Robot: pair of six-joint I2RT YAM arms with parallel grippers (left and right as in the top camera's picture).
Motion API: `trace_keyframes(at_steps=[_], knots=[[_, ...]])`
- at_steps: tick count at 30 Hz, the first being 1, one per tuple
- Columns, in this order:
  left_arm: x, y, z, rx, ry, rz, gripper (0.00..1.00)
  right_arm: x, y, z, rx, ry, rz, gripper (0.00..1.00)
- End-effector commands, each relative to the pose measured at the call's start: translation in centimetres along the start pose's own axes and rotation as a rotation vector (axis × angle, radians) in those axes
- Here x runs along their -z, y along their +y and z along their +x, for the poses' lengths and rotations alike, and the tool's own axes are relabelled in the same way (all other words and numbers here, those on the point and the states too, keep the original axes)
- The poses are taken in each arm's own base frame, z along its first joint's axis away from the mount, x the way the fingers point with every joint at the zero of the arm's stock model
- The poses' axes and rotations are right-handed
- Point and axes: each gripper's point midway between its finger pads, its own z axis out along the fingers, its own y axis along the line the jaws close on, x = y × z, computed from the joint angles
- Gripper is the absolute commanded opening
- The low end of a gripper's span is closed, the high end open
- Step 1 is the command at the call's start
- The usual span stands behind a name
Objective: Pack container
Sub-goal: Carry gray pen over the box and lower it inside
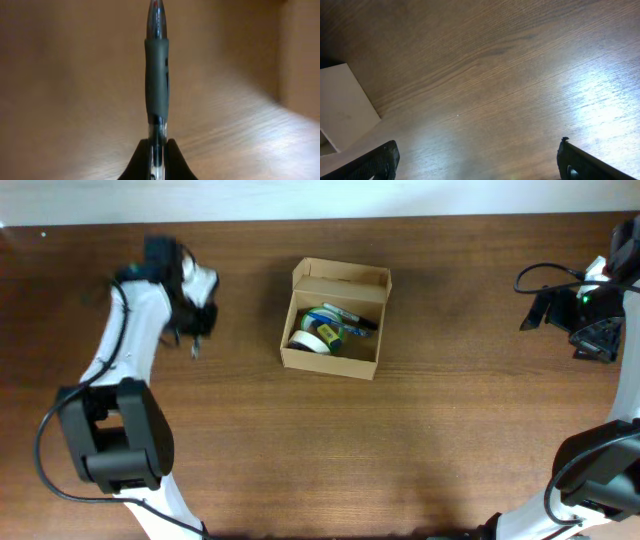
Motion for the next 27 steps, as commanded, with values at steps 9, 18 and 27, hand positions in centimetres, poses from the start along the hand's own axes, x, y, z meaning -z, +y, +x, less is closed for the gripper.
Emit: trace_keyframes(at_steps=[9,18,27], knots=[[13.6,-14.0,-8.6,-1.069,-0.405,0.121,0.01,0.0,0.1,0.0,-0.013,0.002,-0.009,0.99],[8.7,-23.0,-6.8,-1.502,-0.227,0.090,0.02,0.0,0.1,0.1,-0.013,0.003,-0.009,0.99],[-0.2,-24.6,-5.7,-1.533,-0.062,0.188,0.01,0.0,0.1,0.2,-0.014,0.010,-0.007,0.99]])
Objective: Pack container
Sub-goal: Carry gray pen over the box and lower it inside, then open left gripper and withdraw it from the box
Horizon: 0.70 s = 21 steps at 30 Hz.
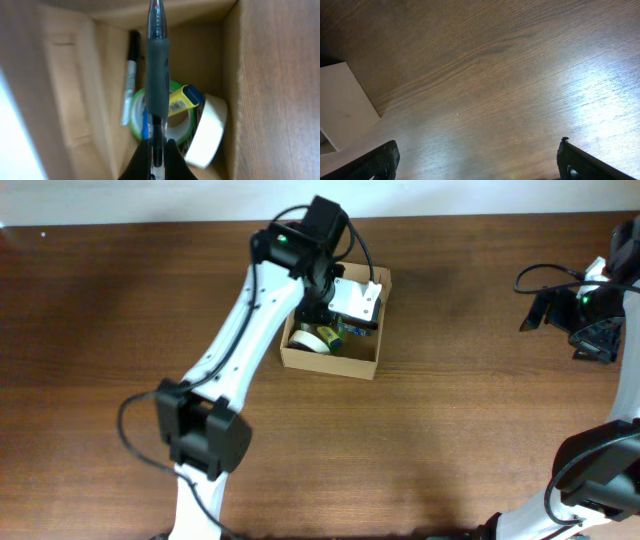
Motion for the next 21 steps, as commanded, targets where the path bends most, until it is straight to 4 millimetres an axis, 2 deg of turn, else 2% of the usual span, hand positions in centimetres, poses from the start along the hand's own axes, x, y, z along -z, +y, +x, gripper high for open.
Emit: trace_keyframes(at_steps=[1,7,9,12,14,17,19,21], knots=[[-3.1,-0.3,1.1,-0.023,0.040,0.051,0.02,0.0,0.1,0.1,-0.012,0.004,-0.008,0.99],[-5.9,-0.7,1.6,-0.015,0.046,0.101,0.01,0.0,0.1,0.1,-0.013,0.004,-0.008,0.99],[-6.7,-0.9,1.7,-0.013,0.045,0.114,0.04,0.0,0.1,0.2,-0.013,0.010,-0.007,0.99],[-7.1,-0.1,1.5,0.016,0.036,0.084,0.20,0.0,0.0,0.5,-0.014,0.020,-0.005,0.99],[-7.2,0.6,1.4,0.041,0.033,0.058,0.27,0.0,0.0,0.5,-0.015,0.023,-0.005,0.99],[-7.1,0.6,1.5,0.078,0.033,0.055,0.42,0.0,0.0,0.5,-0.015,0.022,-0.005,0.99],[-6.1,1.0,1.3,0.116,0.028,0.032,0.29,0.0,0.0,0.5,-0.014,0.021,-0.002,0.99],[-4.0,2.0,0.6,0.157,0.010,-0.031,0.28,0.0,-0.1,0.5,-0.014,0.020,0.003,0.99]])
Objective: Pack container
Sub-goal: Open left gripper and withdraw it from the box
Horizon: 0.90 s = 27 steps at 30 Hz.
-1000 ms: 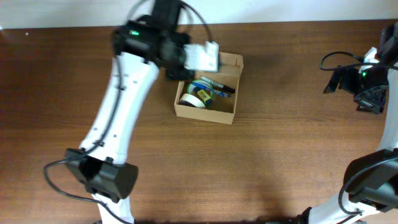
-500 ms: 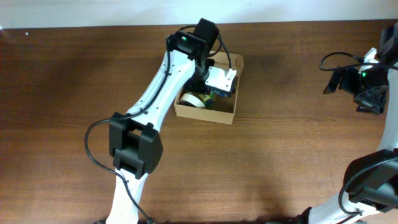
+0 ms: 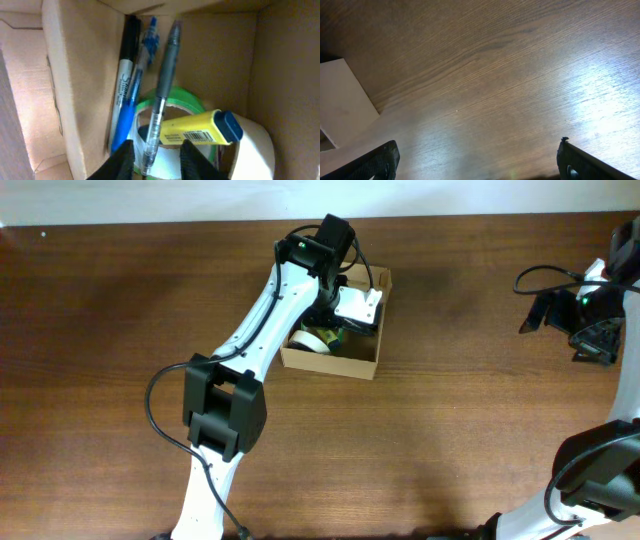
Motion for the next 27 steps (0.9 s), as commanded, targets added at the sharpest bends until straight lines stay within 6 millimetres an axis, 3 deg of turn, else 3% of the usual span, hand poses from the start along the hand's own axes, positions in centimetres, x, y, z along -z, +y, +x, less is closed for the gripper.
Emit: trace_keyframes(at_steps=[1,4,7,9,11,12,14,16,17,20,24,27], knots=[[4.3,1.6,-1.0,0.130,-0.049,-0.113,0.28,0.0,0.0,0.1,-0.013,0.005,0.000,0.99],[10.5,2.9,-1.2,0.236,-0.097,-0.253,0.28,0.0,0.0,0.0,-0.014,0.003,-0.002,0.99],[17.6,4.2,1.5,0.429,-0.125,-0.424,0.28,0.0,1.0,-0.7,-0.007,-0.026,-0.058,0.99],[22.2,5.0,4.9,0.602,-0.143,-0.549,0.18,0.1,2.4,-0.8,-0.003,-0.023,-0.138,0.99],[26.9,5.4,9.6,0.829,-0.185,-0.682,0.06,0.4,3.9,-0.7,0.008,-0.018,-0.227,0.97],[28.8,5.5,12.1,0.949,-0.214,-0.736,0.02,0.6,4.8,-0.8,0.012,-0.018,-0.277,0.91],[31.4,4.8,17.9,1.218,-0.259,-0.815,0.02,1.2,6.7,-0.9,0.029,-0.022,-0.384,0.63],[31.7,3.7,22.6,1.417,-0.286,-0.813,0.02,1.7,8.7,-1.1,0.064,-0.037,-0.463,0.27],[31.1,3.3,24.0,1.480,-0.311,-0.783,0.02,1.8,9.7,-1.3,0.086,-0.047,-0.487,0.08],[27.6,3.4,26.0,1.549,-0.427,-0.606,0.02,1.5,12.3,-1.8,0.109,-0.066,-0.512,0.04],[21.0,4.0,27.3,1.653,-0.501,-0.380,0.02,-0.7,16.0,-2.7,0.104,-0.052,-0.534,0.04],[16.4,4.7,26.4,1.665,-0.575,-0.198,0.02,-3.7,18.6,-3.2,0.079,0.005,-0.562,0.04]])
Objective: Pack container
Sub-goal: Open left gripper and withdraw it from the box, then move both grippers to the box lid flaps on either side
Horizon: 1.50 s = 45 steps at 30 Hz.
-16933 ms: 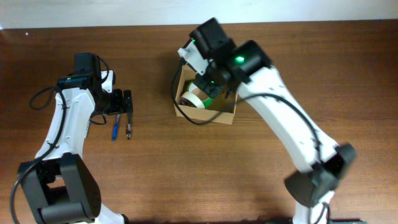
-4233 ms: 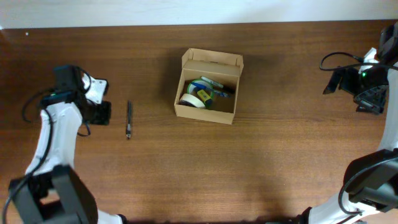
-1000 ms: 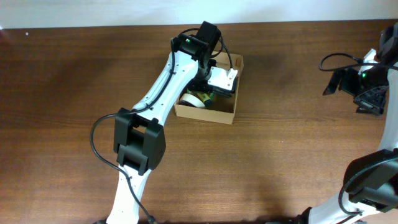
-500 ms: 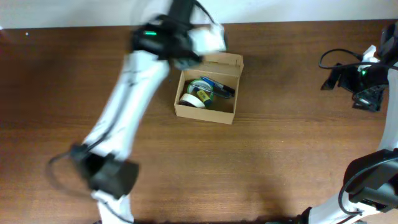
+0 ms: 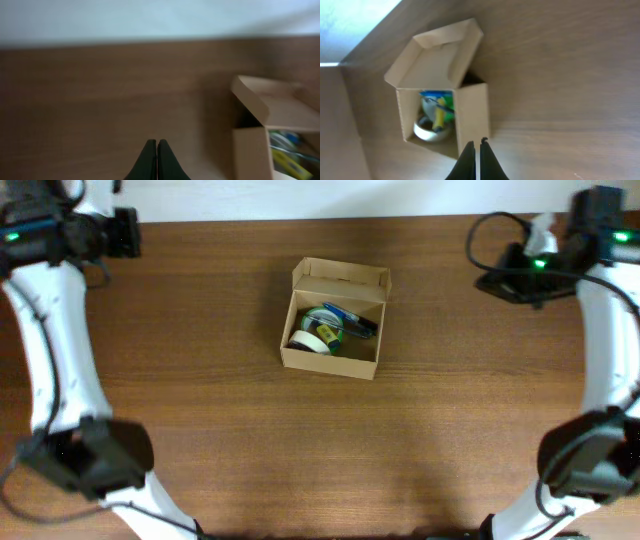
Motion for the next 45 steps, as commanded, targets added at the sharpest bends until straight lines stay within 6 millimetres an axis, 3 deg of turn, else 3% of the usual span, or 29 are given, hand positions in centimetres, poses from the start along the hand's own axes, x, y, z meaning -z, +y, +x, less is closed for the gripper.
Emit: trace_keyframes(at_steps=[1,5,10,18,26,34,45], knots=[[-5.7,-2.9,3.0,0.138,0.104,0.272,0.02,-5.2,0.9,0.5,-0.102,0.112,-0.082,0.04],[-10.4,-4.5,5.3,0.210,0.163,0.466,0.02,-10.3,1.9,0.7,-0.136,0.243,-0.296,0.04],[-13.3,-6.1,7.0,0.281,0.188,0.664,0.02,-14.0,0.3,1.1,-0.192,0.317,-0.346,0.04],[-17.4,-9.7,10.5,0.300,0.301,0.740,0.02,-17.4,-2.1,1.9,-0.235,0.363,-0.323,0.04],[-19.1,-12.6,11.7,0.248,0.361,0.687,0.02,-20.8,-0.6,2.2,-0.185,0.357,-0.342,0.04],[-19.3,-12.9,11.6,0.256,0.360,0.686,0.02,-22.3,2.3,1.0,-0.130,0.299,-0.396,0.04],[-21.6,-12.3,12.5,0.315,0.383,0.623,0.02,-22.3,2.8,0.3,-0.092,0.270,-0.426,0.04]])
